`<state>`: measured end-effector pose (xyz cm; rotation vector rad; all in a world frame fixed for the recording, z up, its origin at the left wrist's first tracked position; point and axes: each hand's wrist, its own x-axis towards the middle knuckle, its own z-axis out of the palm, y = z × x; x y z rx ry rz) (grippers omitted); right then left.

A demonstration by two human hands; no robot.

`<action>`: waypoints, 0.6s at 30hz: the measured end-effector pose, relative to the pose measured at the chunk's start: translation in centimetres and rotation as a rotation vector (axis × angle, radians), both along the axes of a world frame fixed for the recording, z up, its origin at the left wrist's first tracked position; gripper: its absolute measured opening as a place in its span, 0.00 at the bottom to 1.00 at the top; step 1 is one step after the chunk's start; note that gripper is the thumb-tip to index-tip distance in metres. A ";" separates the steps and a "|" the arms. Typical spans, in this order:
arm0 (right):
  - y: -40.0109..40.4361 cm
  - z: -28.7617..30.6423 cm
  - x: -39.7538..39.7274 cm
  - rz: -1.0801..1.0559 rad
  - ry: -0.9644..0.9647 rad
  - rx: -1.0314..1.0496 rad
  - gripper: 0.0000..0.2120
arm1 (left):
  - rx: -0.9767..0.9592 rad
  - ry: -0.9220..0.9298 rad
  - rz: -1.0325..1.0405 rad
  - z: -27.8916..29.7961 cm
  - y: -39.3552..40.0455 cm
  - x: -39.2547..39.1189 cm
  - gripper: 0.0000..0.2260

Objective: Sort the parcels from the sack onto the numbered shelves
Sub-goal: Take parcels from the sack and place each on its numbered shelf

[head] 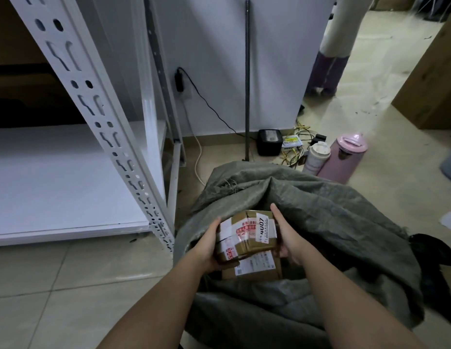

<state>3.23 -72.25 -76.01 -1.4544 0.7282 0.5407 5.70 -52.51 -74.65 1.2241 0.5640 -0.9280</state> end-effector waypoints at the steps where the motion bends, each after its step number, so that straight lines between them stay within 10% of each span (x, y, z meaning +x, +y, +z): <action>1: 0.1 0.2 0.1 0.000 -0.015 0.002 0.35 | -0.003 0.010 -0.011 0.2 -0.1 0.0 0.29; 18: 1.1 -1.2 -0.3 -0.337 -0.051 0.534 0.23 | 0.095 -0.481 0.211 -0.5 -2.5 0.6 0.23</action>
